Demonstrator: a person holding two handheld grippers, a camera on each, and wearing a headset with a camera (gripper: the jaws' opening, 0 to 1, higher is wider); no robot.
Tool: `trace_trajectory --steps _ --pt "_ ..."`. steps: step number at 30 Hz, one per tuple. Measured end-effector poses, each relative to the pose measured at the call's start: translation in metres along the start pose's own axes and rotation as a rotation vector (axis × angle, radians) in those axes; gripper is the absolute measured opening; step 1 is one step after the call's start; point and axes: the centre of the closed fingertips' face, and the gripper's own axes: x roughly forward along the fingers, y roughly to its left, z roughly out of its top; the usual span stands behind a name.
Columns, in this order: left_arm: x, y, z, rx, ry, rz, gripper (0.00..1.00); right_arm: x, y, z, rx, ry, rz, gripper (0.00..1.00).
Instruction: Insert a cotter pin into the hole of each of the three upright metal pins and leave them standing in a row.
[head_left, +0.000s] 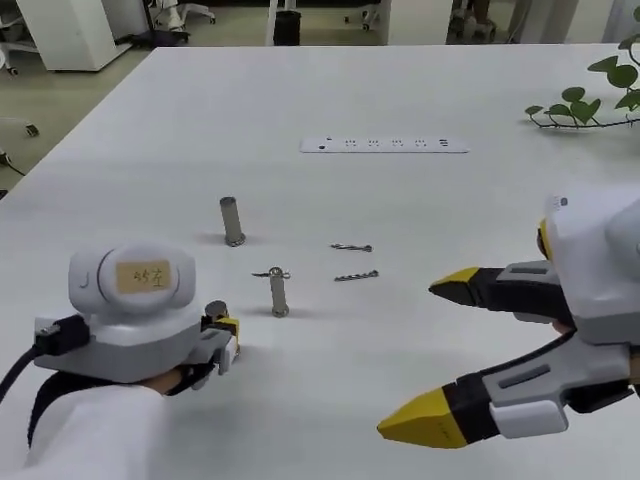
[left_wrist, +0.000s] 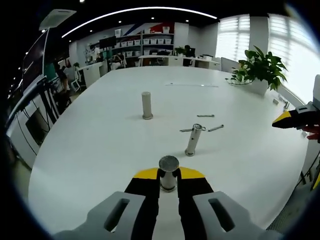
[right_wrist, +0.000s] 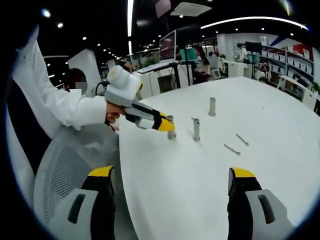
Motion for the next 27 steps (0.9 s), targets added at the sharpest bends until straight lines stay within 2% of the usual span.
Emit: trace_trajectory --steps 5,8,12,14,16,20,22,24,25,27 --pt "-0.003 -0.001 -0.002 -0.001 -0.002 0.01 0.1 0.0 0.0 -0.002 -0.002 0.003 -0.008 0.92" --pt "-0.004 -0.003 -0.004 -0.065 0.003 -0.002 0.11 0.001 -0.001 0.002 -0.003 -0.008 -0.013 0.92" --pt "-0.006 -0.004 -0.004 -0.01 -0.003 -0.003 0.11 0.0 -0.001 0.004 -0.01 -0.009 -0.019 0.92" --pt "-0.006 -0.004 -0.006 -0.062 0.013 -0.018 0.11 0.0 -0.001 0.005 -0.009 -0.011 -0.021 0.92" --pt "-0.007 -0.004 -0.004 -0.042 0.01 -0.021 0.11 0.0 0.0 0.005 -0.007 -0.008 -0.021 0.92" --pt "-0.01 -0.005 -0.003 -0.057 0.019 -0.032 0.13 0.002 0.002 0.004 -0.01 -0.002 -0.02 0.92" --pt "-0.012 -0.007 -0.004 -0.044 0.031 -0.038 0.16 0.002 0.003 0.004 -0.009 -0.003 -0.019 0.92" --pt "-0.014 -0.006 -0.006 -0.032 0.052 -0.038 0.24 0.003 0.004 0.005 -0.011 -0.003 -0.019 0.92" --pt "-0.016 -0.008 -0.006 -0.017 0.056 -0.055 0.26 0.003 0.005 0.006 -0.015 -0.002 -0.018 0.92" --pt "-0.017 -0.012 -0.007 0.07 0.071 -0.082 0.3 0.003 0.005 0.006 -0.016 -0.003 -0.018 0.92"
